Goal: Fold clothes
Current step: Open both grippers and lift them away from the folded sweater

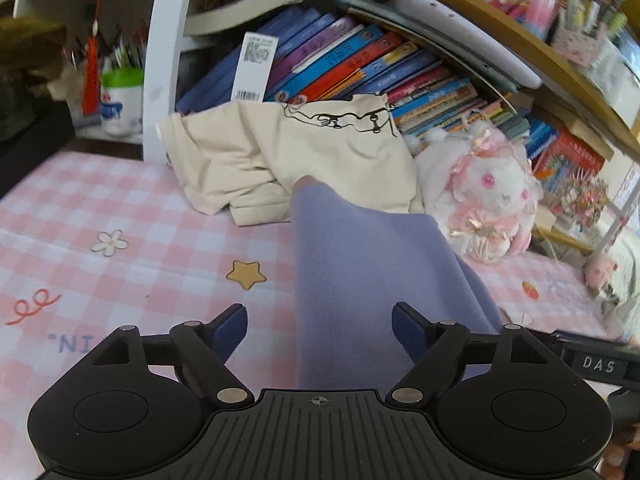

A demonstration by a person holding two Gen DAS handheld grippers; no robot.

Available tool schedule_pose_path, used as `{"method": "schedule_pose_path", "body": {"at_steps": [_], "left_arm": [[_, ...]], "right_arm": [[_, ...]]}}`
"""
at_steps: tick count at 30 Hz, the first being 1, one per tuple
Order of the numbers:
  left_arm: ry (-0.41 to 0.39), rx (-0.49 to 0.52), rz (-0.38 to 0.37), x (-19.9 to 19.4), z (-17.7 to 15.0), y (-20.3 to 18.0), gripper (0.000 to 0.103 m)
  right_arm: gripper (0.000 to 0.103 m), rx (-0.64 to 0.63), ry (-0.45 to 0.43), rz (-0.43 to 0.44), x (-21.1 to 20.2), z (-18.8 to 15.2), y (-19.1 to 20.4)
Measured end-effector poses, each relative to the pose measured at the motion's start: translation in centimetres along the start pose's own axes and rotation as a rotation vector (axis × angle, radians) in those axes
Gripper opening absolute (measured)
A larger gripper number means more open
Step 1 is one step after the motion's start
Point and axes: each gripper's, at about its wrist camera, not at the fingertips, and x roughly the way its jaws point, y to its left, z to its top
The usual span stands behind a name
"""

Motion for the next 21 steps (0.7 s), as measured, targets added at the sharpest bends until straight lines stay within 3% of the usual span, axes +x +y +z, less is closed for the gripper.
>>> {"method": "schedule_pose_path", "body": {"at_steps": [6,10,21], "left_arm": [[0.011,0.067,0.053,-1.5,-3.0,-1.7,0.086],[0.010,0.059,0.084,-2.8,-4.8,-2.6,0.092],[-0.028,0.099,0.138,-6.3,-7.7,-4.8,0.098]], "right_arm": [[0.094,-0.091,-0.011,-0.061,-2.2,-2.4,0.8],[0.100,-0.141,-0.004,-0.114,-3.5,-4.1,1.4],[0.100,-0.131,-0.023,-0.135,-7.1,-8.0,1.2]]}}
